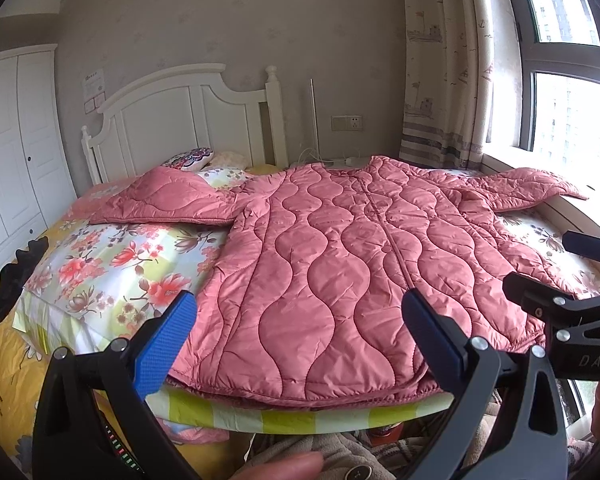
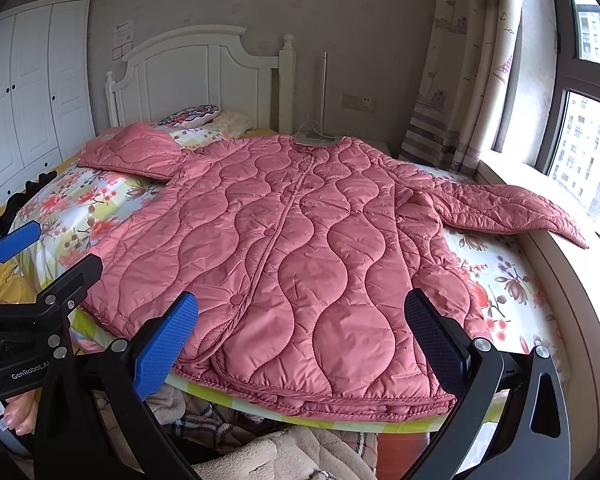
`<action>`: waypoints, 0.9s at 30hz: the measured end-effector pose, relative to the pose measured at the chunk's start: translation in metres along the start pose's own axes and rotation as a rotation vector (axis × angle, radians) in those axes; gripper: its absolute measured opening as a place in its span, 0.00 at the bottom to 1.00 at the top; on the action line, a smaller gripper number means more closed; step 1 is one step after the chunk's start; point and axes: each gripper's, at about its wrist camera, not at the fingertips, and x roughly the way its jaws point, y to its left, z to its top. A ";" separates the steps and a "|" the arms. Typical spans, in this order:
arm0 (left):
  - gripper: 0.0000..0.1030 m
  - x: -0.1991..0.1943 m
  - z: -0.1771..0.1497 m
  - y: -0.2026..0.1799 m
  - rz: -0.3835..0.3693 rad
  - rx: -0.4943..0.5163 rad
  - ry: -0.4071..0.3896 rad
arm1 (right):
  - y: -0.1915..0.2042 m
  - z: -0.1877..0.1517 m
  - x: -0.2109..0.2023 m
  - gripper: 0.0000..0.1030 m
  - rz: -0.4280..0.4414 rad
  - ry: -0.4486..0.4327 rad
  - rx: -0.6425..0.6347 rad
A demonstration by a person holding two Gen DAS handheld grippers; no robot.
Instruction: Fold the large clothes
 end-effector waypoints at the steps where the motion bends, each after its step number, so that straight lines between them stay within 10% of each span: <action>1: 0.98 0.000 0.000 0.000 0.000 0.002 0.000 | 0.000 0.000 0.001 0.96 0.001 0.001 0.000; 27: 0.98 0.003 -0.003 -0.001 0.003 0.001 0.019 | -0.006 -0.003 0.000 0.96 0.014 0.000 0.035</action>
